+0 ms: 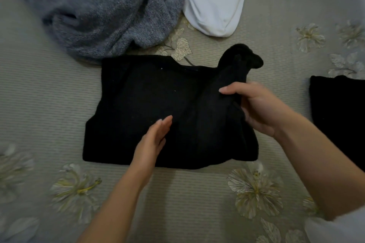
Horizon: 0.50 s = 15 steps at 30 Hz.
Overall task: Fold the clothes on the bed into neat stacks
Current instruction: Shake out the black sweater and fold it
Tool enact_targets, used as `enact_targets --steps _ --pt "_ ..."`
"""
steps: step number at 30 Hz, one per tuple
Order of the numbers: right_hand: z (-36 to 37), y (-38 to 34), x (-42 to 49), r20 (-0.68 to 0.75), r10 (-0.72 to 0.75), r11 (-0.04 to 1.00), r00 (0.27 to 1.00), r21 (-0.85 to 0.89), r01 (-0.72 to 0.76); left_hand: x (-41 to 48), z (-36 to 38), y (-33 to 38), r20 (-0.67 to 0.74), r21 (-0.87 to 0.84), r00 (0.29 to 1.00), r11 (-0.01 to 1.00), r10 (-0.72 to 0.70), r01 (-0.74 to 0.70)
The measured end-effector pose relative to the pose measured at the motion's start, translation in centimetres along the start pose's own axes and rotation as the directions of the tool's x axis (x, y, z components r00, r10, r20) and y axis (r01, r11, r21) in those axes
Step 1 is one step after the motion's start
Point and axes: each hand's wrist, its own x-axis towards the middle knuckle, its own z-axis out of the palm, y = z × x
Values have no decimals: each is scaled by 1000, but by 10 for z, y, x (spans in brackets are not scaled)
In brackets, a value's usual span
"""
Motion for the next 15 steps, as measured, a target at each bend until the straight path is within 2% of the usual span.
enact_targets --steps 4,6,12,15 --pt "78 7 27 -83 -88 990 993 -114 78 -10 -49 10 -53 -302 997 953 -49 31" --pt "114 17 44 -99 -105 985 990 -147 90 -13 -68 15 -78 -394 994 918 -74 37" --pt "191 57 102 2 -99 947 995 -306 95 -21 -107 21 -148 -444 989 893 4 -71" --pt "208 78 122 48 -17 838 999 -545 40 -21 -129 21 -189 -476 980 879 -67 -31"
